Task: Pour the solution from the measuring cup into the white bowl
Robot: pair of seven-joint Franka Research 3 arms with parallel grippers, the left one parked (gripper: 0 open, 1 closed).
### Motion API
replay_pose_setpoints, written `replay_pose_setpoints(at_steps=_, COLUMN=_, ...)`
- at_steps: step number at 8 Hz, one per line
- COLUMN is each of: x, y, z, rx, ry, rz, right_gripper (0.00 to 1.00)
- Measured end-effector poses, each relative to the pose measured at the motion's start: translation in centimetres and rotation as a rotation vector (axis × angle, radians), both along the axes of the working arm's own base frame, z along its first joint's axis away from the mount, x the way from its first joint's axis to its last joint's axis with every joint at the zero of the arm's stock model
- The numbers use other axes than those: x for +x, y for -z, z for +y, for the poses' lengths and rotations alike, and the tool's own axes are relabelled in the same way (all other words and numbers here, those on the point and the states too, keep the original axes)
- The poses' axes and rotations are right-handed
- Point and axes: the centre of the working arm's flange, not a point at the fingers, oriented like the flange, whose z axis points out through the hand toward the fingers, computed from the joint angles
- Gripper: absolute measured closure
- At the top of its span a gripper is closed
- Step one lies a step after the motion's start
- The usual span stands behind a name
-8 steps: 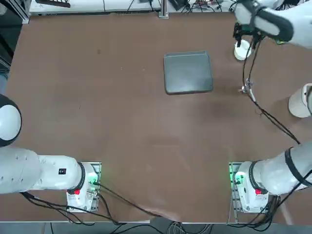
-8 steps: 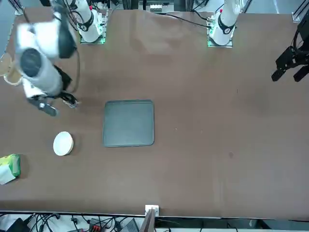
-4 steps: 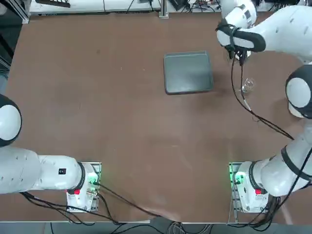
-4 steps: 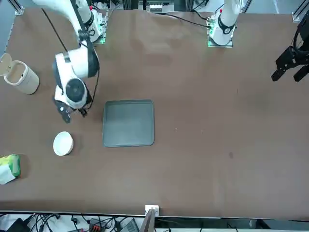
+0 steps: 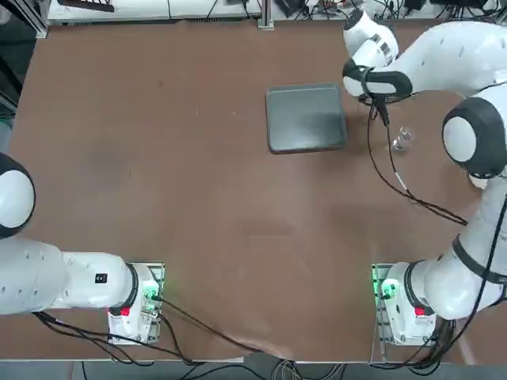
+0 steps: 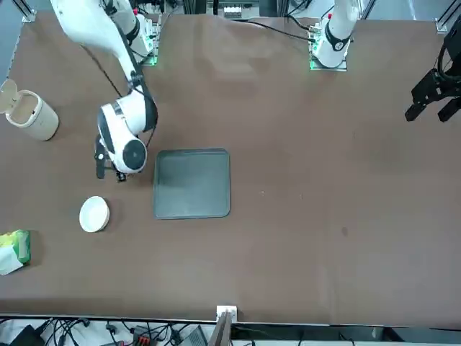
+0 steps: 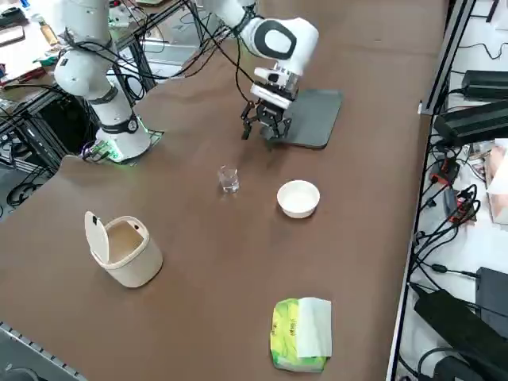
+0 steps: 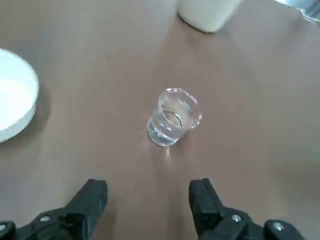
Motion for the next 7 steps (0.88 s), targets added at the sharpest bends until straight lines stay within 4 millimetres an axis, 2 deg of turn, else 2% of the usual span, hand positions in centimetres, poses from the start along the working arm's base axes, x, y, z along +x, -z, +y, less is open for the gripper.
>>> replay_pose_setpoints(at_steps=4, x=-1.1, y=5.8, z=-2.5, rx=-0.234, ry=0.126, rz=-0.063, right_gripper=0.0)
replay_pose_setpoints(at_steps=7, x=-1.7, y=8.1, z=-4.5, rx=-0.341, ry=0.197, rz=-0.083, right_gripper=0.0)
